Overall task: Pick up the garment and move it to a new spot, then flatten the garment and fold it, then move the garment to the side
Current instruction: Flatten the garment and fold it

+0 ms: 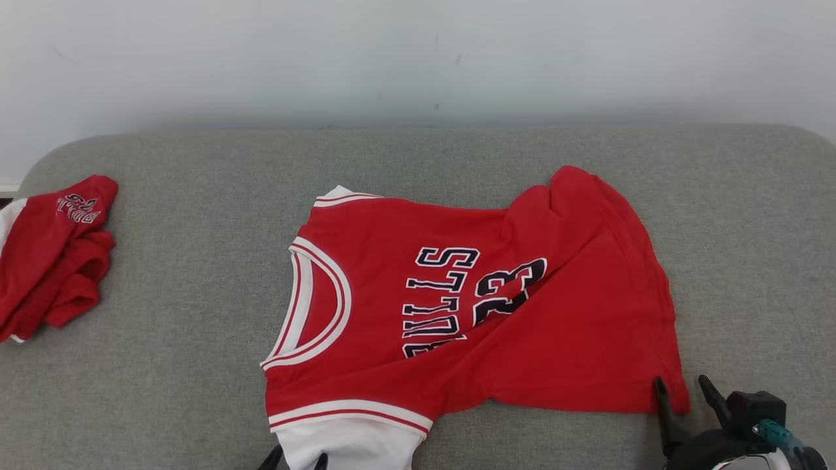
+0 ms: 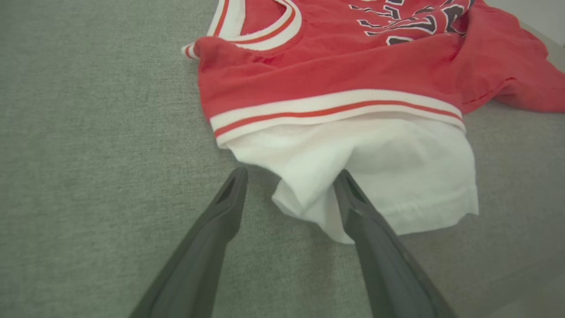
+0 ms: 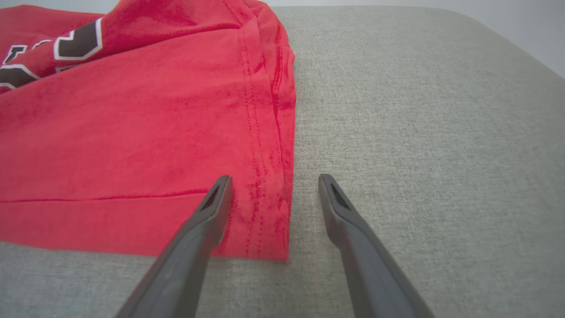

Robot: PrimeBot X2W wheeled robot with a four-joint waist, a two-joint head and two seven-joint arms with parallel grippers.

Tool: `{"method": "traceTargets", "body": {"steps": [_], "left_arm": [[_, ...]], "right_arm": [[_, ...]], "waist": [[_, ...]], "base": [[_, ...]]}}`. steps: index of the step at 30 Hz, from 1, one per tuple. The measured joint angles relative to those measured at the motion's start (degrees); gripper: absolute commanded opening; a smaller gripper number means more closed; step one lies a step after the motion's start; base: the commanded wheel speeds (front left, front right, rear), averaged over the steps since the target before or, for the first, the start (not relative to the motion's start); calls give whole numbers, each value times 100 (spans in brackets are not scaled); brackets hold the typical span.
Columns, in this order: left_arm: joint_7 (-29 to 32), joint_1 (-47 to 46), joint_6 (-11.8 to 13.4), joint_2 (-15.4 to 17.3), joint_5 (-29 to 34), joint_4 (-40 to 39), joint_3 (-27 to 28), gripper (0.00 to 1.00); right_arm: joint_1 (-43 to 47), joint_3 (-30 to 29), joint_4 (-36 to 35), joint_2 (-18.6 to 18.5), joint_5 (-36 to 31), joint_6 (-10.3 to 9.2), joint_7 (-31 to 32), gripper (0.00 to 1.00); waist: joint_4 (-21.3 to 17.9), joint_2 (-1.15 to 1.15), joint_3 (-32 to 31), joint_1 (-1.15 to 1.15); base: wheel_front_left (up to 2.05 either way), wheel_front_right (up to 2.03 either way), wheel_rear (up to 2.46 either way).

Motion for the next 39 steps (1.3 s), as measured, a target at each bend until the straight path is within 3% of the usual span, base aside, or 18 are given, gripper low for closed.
{"method": "traceTargets", "body": {"steps": [2, 3, 4, 5, 6, 13, 18, 24, 31, 35, 39], "left_arm": [[0, -70, 0, 1, -13, 29, -26, 100], [0, -107, 0, 1, -32, 45, -44, 100], [0, -149, 0, -5, -67, 85, -77, 87], [0, -182, 0, -12, -99, 121, -108, 33], [0, -210, 0, -18, -113, 163, -131, 0], [0, -316, 0, -75, -365, 259, -157, 0], [0, -314, 0, -155, -702, -15, -62, 0], [0, -652, 0, 105, -846, -642, 11, 0], [2, -2154, 0, 698, -1156, -939, -281, 0], [189, -3567, 0, 1031, -1507, -773, -494, 0], [430, -5100, 0, 1143, -2058, -465, -446, 0]], "right_arm": [[-74, 74, 96, -12, 42, 0, 0, 99], [-109, 109, 123, -7, 48, 0, 0, 60], [-142, 143, 141, -1, 53, 0, 0, 41], [-172, 169, 159, 4, 75, 0, 0, 17], [-194, 189, 168, 8, 89, 0, 0, 0], [-147, 283, 36, 27, 168, 0, 0, 0], [7, 307, -560, 26, 247, 0, -10, 0], [-111, 405, -1322, -13, 390, 0, -10, 0], [-1140, 561, -1582, -85, 782, 0, -11, 0], [-2238, 675, -1472, -174, 889, 0, 14, 0], [-3434, 611, -1204, -201, 1127, 0, 286, 0]], "waist": [[8, 0, 33, 0], [14, 0, 50, 0], [19, 0, 66, 0], [24, 0, 78, 0], [30, 0, 84, 0], [20, 0, 84, -1], [-24, 0, 70, -1], [-99, 0, 121, -1], [-168, 0, 341, 0], [-201, 0, 597, 0], [-232, 0, 963, 0]], "base": [[0, 0, 0], [0, 0, 0], [0, 0, 0], [0, 0, 0], [0, 0, 0], [0, 0, 0], [0, 0, 0], [0, 0, 0], [0, 0, 0], [0, 0, 0], [0, 0, 0]]}}
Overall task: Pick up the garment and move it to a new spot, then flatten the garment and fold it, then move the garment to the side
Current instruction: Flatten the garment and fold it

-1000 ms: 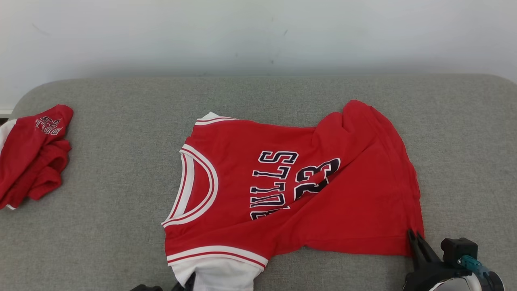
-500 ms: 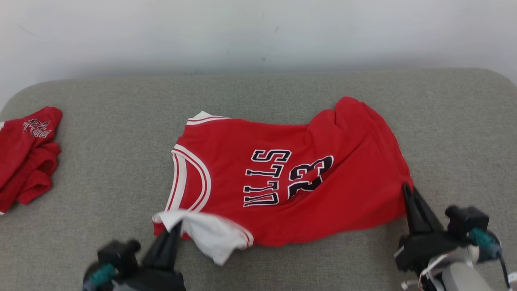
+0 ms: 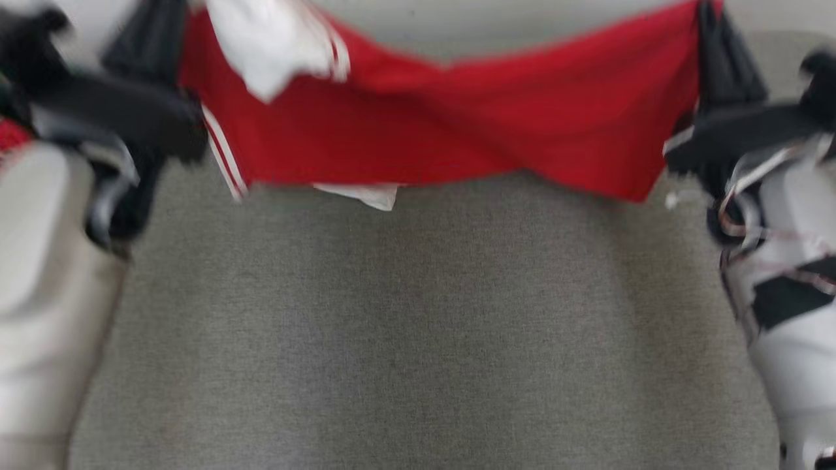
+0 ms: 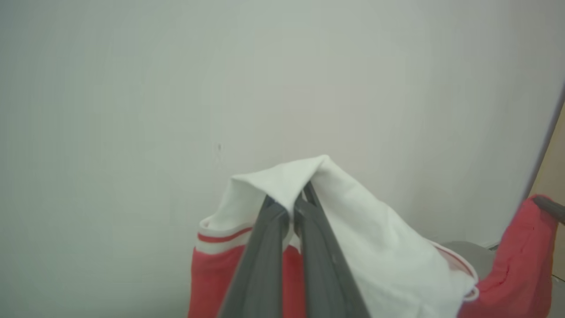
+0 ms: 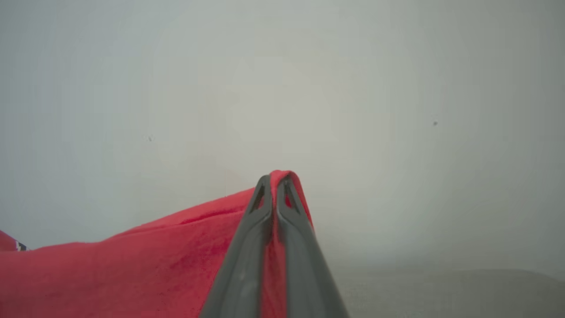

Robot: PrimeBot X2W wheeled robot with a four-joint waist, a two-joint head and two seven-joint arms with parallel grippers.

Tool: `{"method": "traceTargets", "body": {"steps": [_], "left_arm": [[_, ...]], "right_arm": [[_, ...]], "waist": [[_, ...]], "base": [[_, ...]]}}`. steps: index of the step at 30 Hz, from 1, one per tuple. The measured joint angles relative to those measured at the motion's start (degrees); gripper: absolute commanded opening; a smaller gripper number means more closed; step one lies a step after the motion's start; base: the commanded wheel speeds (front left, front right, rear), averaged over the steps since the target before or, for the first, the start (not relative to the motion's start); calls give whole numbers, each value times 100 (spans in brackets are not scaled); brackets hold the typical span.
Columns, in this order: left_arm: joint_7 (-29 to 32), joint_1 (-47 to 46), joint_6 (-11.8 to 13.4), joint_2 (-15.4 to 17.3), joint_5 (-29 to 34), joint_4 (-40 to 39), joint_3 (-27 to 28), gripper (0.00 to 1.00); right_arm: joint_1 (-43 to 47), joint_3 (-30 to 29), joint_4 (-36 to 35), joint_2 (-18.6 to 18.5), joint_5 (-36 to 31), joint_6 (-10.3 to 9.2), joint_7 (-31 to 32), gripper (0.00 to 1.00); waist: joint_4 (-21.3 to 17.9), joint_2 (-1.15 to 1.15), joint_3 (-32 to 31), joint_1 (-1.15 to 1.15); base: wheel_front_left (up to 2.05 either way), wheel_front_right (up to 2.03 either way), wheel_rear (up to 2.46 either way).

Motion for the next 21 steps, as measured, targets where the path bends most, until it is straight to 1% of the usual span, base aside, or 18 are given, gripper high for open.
{"method": "traceTargets", "body": {"steps": [4, 8, 9, 12, 17, 21], "left_arm": [[199, -1381, 0, 78, -427, 478, -24, 0], [343, -2659, 0, 114, -513, 1010, -226, 0], [405, -3302, 0, 112, -600, 1257, -279, 0], [542, -4257, 0, 158, -703, 1594, -422, 0], [704, -5582, 0, 222, -739, 2173, -591, 0], [735, -6388, -1, 211, -689, 2512, -760, 0]], "right_arm": [[-1190, -4, 327, -67, 49, 0, 324, 0], [-2461, -119, 679, -214, -18, 0, 606, 0], [-3139, -219, 835, -276, -108, 0, 697, 0], [-4066, -302, 1047, -322, -293, 0, 872, 0], [-5276, -415, 1455, -353, -648, 0, 1034, 0], [-6040, -476, 1844, -364, -859, 0, 1058, 0]], "waist": [[-28, 0, 436, 0], [-50, 1, 876, 1], [-60, 1, 1091, 1], [-84, 1, 1397, 1], [-156, 1, 1846, 1], [-241, 1, 2134, 0]], "base": [[0, 0, 0], [0, 0, 0], [0, 0, 0], [0, 0, 0], [0, 0, 0], [0, 0, 0]]}}
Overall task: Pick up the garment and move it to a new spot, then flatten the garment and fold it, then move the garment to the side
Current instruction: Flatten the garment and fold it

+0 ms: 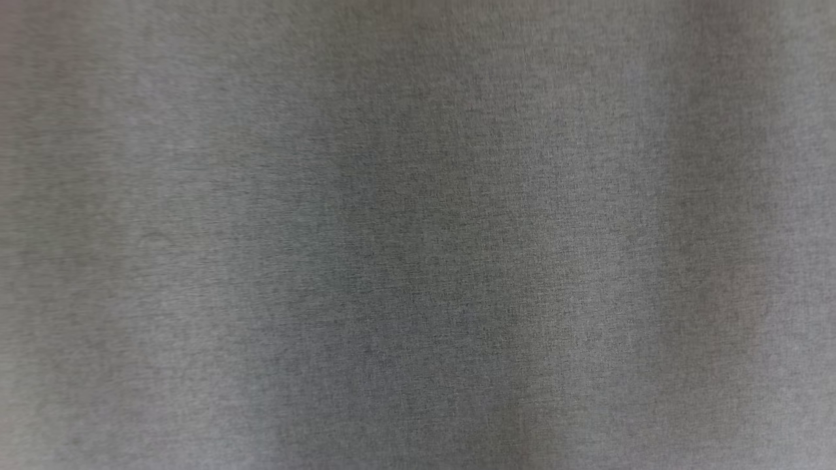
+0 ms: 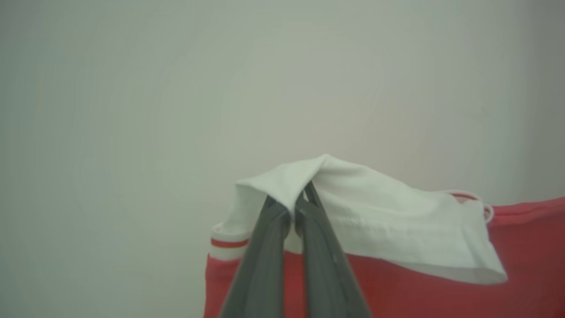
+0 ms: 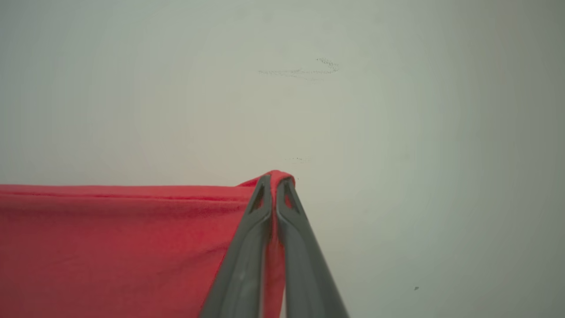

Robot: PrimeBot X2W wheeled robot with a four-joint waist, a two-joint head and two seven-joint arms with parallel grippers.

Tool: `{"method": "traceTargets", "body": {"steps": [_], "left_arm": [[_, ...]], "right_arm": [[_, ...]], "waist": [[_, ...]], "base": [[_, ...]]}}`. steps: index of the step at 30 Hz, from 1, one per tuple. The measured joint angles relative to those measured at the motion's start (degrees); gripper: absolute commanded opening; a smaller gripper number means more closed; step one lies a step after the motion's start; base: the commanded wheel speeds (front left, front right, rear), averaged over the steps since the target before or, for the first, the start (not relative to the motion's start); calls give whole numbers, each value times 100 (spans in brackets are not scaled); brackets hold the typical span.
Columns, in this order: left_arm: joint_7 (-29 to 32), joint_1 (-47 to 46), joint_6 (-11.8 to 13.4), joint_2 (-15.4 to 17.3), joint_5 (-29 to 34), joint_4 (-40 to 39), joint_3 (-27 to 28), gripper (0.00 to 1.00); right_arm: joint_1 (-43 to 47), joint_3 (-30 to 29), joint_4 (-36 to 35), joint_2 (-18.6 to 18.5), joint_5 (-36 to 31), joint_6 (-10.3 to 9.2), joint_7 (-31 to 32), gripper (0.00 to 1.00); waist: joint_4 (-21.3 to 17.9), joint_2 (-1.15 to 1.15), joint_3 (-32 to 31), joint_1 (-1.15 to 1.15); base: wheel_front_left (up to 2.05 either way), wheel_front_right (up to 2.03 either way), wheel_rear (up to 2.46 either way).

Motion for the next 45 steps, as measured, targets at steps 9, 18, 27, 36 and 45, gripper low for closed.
{"method": "traceTargets", "body": {"steps": [9, 18, 27, 36, 45], "left_arm": [[-42, -680, 0, -66, -96, 578, -399, 0], [-177, -747, 0, -29, -260, 803, -737, 0], [-315, -854, -1, 27, -539, 907, -1056, 0], [-611, -448, 0, 174, -934, 731, -1436, 0], [-903, 1256, 0, 875, -1769, -227, -1751, 0]], "right_arm": [[-778, -146, 795, 129, -272, 0, -209, 0], [-973, -220, 1357, 181, -450, 0, -464, 0], [-1199, -249, 1742, 194, -543, 0, -667, 0], [-964, -19, 1952, 343, -470, 0, -977, 0], [439, 720, 1486, 600, 366, 0, -1258, 0]], "waist": [[-168, -1, 403, -1], [-258, -1, 614, 0], [-246, -1, 689, -1], [-252, -2, 543, -1], [-263, -2, 16, -2]], "base": [[0, 0, 0], [0, 0, 0], [0, 0, 0], [0, 0, 0], [0, 0, 0]]}}
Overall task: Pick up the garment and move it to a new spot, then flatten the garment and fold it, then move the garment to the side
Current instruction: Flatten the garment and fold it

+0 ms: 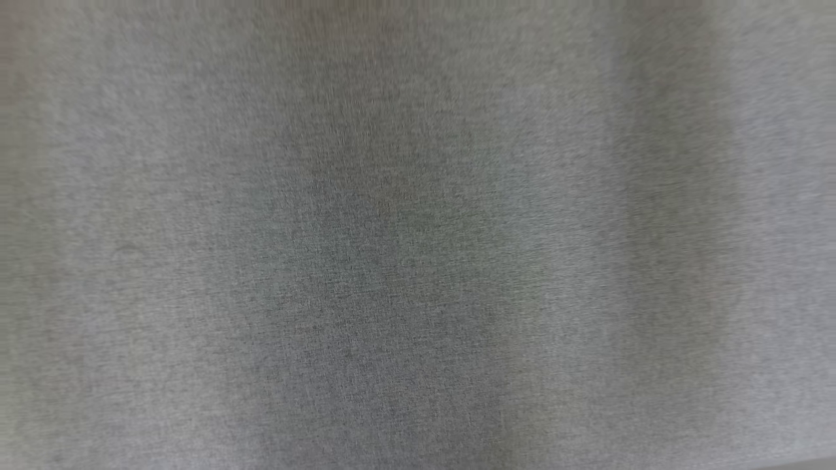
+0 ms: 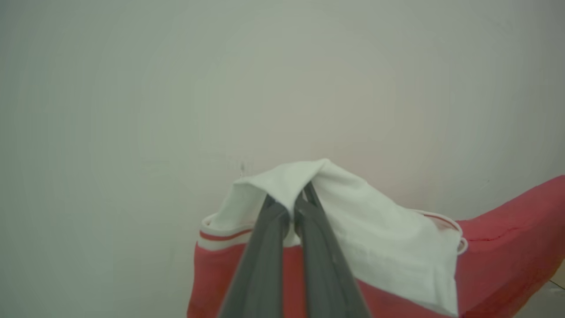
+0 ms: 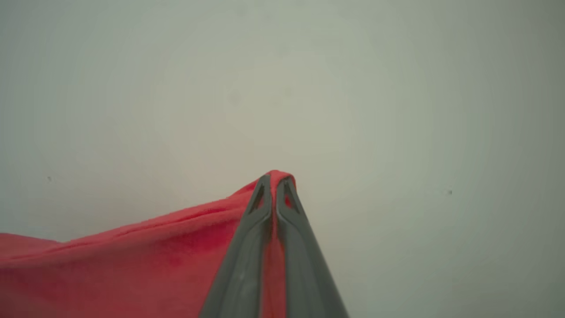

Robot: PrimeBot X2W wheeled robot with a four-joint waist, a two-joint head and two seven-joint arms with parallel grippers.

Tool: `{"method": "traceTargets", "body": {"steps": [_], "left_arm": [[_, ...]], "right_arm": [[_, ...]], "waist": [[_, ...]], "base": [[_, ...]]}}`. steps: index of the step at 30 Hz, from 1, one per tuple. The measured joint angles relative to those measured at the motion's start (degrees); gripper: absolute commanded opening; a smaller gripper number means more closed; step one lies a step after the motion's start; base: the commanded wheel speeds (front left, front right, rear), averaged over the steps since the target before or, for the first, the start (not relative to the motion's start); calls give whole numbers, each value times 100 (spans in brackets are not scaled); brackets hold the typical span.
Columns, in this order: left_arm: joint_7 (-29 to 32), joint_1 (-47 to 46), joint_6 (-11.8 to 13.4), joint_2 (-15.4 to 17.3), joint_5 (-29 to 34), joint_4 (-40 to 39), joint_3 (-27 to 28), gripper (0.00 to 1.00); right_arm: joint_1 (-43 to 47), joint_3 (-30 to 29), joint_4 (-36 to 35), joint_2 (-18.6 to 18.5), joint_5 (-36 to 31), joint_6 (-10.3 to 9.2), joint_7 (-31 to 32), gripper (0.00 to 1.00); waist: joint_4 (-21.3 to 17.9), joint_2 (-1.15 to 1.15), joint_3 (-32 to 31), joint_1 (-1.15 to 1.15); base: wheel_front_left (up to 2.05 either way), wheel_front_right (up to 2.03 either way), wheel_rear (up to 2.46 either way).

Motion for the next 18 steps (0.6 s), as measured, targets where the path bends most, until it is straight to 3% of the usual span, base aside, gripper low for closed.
{"method": "traceTargets", "body": {"steps": [4, 9, 13, 18], "left_arm": [[-163, 878, 0, 282, -313, -444, 83, 0], [-241, 2296, 77, 542, -522, -1306, 378, 0], [-255, 3922, 564, 814, -494, -2608, 1218, 0], [-255, 5922, 1034, 670, -250, -3925, 2043, 0]], "right_arm": [[1027, 410, -615, -4, 605, 0, -55, 0], [2494, 921, -1610, -311, 1255, 0, -75, 0], [3850, 1221, -2514, -614, 1699, 0, -74, 0], [5105, 1240, -3300, -873, 1927, 0, -40, 0]], "waist": [[-24, 0, -286, 0], [-30, 0, -689, -1], [-20, -1, -1079, -1], [-6, -1, -1438, -2]], "base": [[0, 0, 0], [0, 0, 0], [0, 0, 0], [0, 0, 0]]}}
